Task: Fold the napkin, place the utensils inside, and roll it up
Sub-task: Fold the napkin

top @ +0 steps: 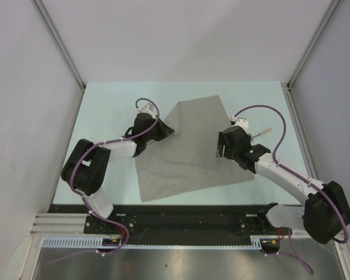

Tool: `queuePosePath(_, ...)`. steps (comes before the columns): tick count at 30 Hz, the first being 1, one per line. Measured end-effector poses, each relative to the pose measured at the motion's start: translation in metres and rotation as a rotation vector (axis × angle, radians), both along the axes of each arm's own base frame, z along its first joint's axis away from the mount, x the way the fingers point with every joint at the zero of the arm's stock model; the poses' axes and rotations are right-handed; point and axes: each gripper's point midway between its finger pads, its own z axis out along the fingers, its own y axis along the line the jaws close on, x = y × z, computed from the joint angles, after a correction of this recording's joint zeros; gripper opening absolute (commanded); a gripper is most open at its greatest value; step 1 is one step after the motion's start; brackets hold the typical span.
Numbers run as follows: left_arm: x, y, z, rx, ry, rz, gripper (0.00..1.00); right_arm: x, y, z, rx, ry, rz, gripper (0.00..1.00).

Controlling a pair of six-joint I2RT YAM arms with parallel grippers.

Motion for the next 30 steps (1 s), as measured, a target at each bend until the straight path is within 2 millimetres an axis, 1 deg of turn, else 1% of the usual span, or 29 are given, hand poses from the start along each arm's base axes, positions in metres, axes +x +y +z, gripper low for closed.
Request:
queuePosePath(4, -0.020, -0.041, 0.007, -0.074, 0.001, -0.059, 0.00, 0.000, -0.004, 0.008, -0.004, -0.021, -0.013, 0.80)
queuePosePath(5, -0.026, -0.054, 0.009, -0.097, 0.002, -0.079, 0.00, 0.000, -0.005, 0.011, -0.002, -0.028, -0.016, 0.80)
queuePosePath(7, -0.037, -0.076, 0.008, -0.132, 0.013, -0.114, 0.00, 0.000, -0.006, 0.019, 0.004, -0.047, -0.021, 0.80)
queuePosePath(9, -0.049, -0.096, 0.001, -0.151, 0.040, -0.146, 0.00, -0.001, -0.008, 0.027, 0.012, -0.065, -0.025, 0.80)
queuePosePath(12, -0.068, -0.127, -0.020, -0.168, 0.102, -0.191, 0.00, -0.002, -0.011, 0.039, 0.026, -0.098, -0.033, 0.81)
queuePosePath(15, -0.088, -0.155, -0.035, -0.180, 0.156, -0.235, 0.00, -0.004, -0.014, 0.047, 0.033, -0.119, -0.038, 0.81)
queuePosePath(19, -0.116, -0.191, -0.044, -0.202, 0.202, -0.296, 0.00, -0.006, -0.017, 0.054, 0.039, -0.136, -0.047, 0.81)
queuePosePath(22, -0.132, -0.212, -0.042, -0.219, 0.213, -0.332, 0.00, -0.009, -0.020, 0.056, 0.039, -0.135, -0.049, 0.81)
queuePosePath(24, -0.141, -0.225, -0.037, -0.232, 0.211, -0.348, 0.00, -0.011, -0.021, 0.056, 0.036, -0.132, -0.049, 0.81)
queuePosePath(27, -0.150, -0.243, -0.029, -0.250, 0.198, -0.370, 0.00, -0.012, -0.022, 0.055, 0.036, -0.128, -0.052, 0.81)
queuePosePath(30, -0.156, -0.258, -0.026, -0.265, 0.194, -0.387, 0.00, -0.013, -0.022, 0.055, 0.036, -0.127, -0.052, 0.81)
